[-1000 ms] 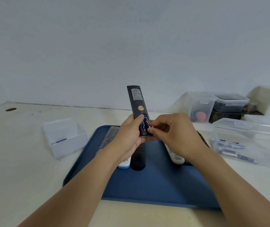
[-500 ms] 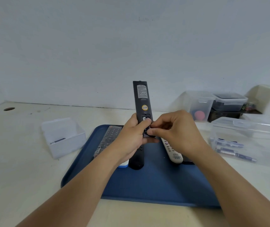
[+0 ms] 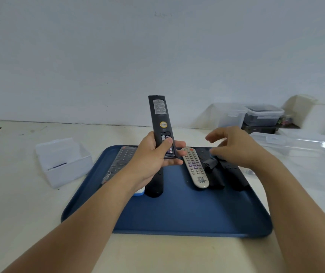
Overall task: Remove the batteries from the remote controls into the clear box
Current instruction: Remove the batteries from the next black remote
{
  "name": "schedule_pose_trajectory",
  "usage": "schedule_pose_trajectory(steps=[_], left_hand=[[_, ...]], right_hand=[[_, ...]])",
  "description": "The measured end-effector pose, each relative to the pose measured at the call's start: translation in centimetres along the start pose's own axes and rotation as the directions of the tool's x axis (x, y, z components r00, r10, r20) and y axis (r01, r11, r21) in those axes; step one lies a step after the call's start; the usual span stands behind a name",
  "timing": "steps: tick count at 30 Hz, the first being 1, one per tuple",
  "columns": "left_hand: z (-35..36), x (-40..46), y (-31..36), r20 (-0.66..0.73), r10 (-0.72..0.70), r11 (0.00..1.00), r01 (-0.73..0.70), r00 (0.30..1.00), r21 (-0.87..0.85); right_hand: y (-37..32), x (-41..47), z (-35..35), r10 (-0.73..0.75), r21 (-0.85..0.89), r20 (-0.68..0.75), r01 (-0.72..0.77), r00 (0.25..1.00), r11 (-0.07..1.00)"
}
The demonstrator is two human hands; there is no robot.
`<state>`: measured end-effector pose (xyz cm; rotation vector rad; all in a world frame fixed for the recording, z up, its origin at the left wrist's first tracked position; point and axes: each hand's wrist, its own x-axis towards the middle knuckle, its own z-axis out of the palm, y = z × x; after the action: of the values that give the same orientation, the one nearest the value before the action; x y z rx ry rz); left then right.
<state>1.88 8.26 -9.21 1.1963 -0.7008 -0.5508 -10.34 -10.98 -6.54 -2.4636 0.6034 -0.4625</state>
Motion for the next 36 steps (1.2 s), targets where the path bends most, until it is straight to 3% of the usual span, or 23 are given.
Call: schedule_pose_trajectory(steps=[3,6,10,18,20,22,25,31,36], left_hand=[[-0.2,0.1,0.1,-0.025,-0.028,0.999,0.027,0.999,-0.03],[-0.2,0.1,0.4,-0.015,-0.093,0.986,0.09,0.996,-0.138],[-0.2,0.2,0.7,0.002,-0.143,0.962,0.14,0.99,-0.236],[-0.4,0.2,0.5,0.005,-0.153,0.963,0.15,0.988,-0.225],[-0.5,0.3,0.4,0.003,-0.152,0.963,0.149,0.988,-0.224],[-0.4,0.3,0.3,0.001,-0.151,0.962,0.147,0.989,-0.229],[-0.1,0.5,0.3,0.013,-0.14,0.959,0.139,0.99,-0.247],[0.2,0.5,-0.3,0.026,-0.097,0.971,0.1,0.995,-0.217],[0.5,0.1,-0.4,0.065,-0.082,0.969,0.095,0.995,-0.226]], right_hand=[[0.2,-0.3,0.2,-0.014,-0.128,0.161,0.035,0.987,0.991],[0.3,-0.2,0.4,-0.02,-0.249,0.223,0.077,0.975,0.965],[0.6,0.1,0.4,-0.047,-0.235,0.246,0.106,0.968,0.966],[0.2,-0.5,-1.2,-0.05,-0.22,0.192,0.092,0.98,0.971],[-0.6,-0.9,-2.0,-0.094,-0.109,0.095,0.104,0.991,0.989],[-2.2,-1.5,-1.9,-0.139,0.209,0.014,0.133,0.99,0.969],[-4.9,-2.3,0.9,-0.155,0.658,0.076,0.067,0.985,0.75],[-6.3,-2.2,4.5,0.089,0.811,0.155,-0.178,0.984,0.557],[-5.7,-2.0,4.4,0.164,0.821,0.158,-0.222,0.974,0.526]])
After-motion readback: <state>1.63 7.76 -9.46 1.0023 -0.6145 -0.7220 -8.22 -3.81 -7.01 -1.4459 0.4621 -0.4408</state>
